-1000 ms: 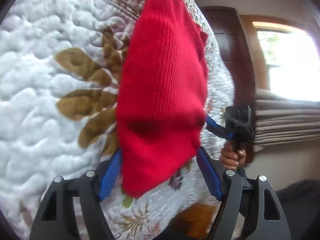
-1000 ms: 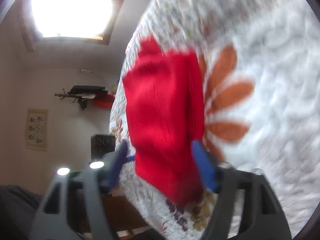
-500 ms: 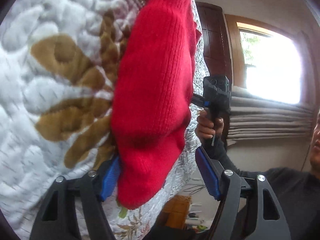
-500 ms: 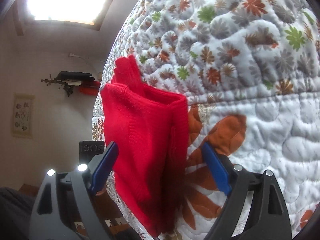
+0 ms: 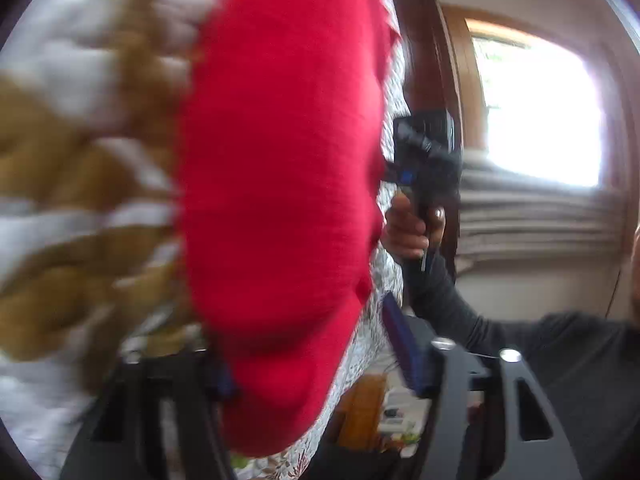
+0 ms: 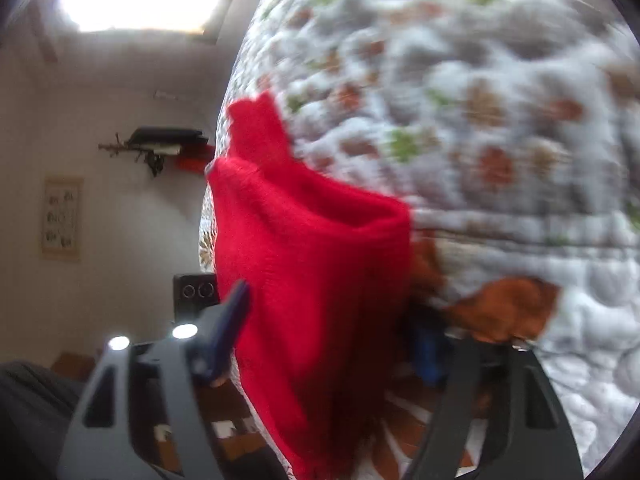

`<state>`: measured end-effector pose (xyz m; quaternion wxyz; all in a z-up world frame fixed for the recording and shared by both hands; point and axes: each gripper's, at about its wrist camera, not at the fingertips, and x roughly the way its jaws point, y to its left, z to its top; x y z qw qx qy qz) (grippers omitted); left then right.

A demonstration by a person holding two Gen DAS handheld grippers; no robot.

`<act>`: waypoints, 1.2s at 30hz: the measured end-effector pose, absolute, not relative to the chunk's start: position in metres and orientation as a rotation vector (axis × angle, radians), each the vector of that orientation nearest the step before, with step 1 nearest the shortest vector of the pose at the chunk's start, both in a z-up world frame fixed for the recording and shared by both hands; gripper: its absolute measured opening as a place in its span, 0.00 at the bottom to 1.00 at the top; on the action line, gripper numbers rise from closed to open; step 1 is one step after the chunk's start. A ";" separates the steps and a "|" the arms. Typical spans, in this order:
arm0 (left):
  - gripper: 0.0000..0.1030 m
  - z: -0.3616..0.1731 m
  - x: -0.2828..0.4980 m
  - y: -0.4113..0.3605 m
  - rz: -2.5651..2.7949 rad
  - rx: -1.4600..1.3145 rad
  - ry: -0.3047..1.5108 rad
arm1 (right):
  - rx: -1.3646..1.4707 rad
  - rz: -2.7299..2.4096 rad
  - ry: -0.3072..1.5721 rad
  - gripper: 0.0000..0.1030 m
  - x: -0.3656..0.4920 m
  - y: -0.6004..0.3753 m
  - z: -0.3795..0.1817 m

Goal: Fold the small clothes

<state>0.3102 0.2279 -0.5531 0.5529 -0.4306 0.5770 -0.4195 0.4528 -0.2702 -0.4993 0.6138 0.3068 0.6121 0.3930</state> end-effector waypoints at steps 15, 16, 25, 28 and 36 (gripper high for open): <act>0.21 -0.555 0.306 0.204 -0.948 -0.929 1.442 | 0.644 0.895 1.396 0.42 0.453 -0.235 -0.486; 0.20 -0.555 0.307 0.206 -0.935 -0.919 1.451 | 0.625 0.889 1.392 0.40 0.452 -0.232 -0.484; 0.14 -0.522 0.305 0.213 -0.936 -0.815 1.436 | 0.595 0.833 1.356 0.33 0.445 -0.214 -0.462; 0.14 -0.514 0.307 0.216 -0.938 -0.800 1.431 | 0.610 0.822 1.354 0.33 0.442 -0.207 -0.459; 0.14 -0.479 0.292 0.265 -0.869 -0.765 1.440 | 0.627 0.860 1.374 0.32 0.422 -0.143 -0.455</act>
